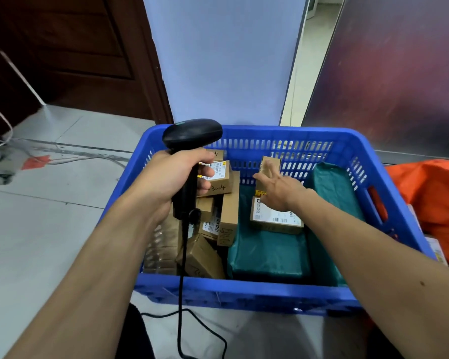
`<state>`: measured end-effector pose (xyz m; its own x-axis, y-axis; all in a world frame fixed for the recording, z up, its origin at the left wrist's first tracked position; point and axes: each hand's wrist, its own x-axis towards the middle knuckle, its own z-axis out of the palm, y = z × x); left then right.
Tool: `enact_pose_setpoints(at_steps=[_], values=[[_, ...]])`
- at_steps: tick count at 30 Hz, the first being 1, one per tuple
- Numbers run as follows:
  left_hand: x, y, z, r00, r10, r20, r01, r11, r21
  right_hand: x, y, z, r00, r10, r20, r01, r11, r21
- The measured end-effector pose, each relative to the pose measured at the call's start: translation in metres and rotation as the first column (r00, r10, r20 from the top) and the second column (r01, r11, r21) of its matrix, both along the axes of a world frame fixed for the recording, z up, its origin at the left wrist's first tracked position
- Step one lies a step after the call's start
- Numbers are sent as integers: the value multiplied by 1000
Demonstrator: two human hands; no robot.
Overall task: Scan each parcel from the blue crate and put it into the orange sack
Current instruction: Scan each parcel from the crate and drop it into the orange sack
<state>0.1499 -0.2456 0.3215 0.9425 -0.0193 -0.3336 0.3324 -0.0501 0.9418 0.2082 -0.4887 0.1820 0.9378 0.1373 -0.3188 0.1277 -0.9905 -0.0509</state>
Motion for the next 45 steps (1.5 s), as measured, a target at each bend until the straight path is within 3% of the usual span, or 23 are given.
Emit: enact_pose_setpoints(at_steps=[6, 11, 17, 21, 29, 36, 45], values=[[-5, -3, 3, 1000, -18, 4, 18, 1000, 8, -1, -5, -6, 983, -179, 35, 173, 976, 130], [-10, -2, 8, 1000, -11, 12, 11, 1000, -3, -1, -25, 9, 922, -341, 186, 272, 909, 317], [-18, -7, 12, 999, -19, 27, 19, 1000, -5, -11, -42, 51, 840, -422, 342, 240, 853, 462], [-24, -13, 15, 998, -16, 54, 18, 999, -30, -28, -40, 72, 819, -447, 360, 258, 847, 466], [-40, -18, 23, 996, -35, 80, 40, 998, -55, -80, -34, 134, 764, -507, 399, 155, 745, 649], [-51, -31, 29, 996, 31, 89, -17, 988, -152, -138, -44, 170, 773, -538, 336, 61, 590, 805], [-71, -53, 18, 998, 13, 58, -2, 982, -187, -214, -56, 189, 785, -596, 168, 87, 374, 923]])
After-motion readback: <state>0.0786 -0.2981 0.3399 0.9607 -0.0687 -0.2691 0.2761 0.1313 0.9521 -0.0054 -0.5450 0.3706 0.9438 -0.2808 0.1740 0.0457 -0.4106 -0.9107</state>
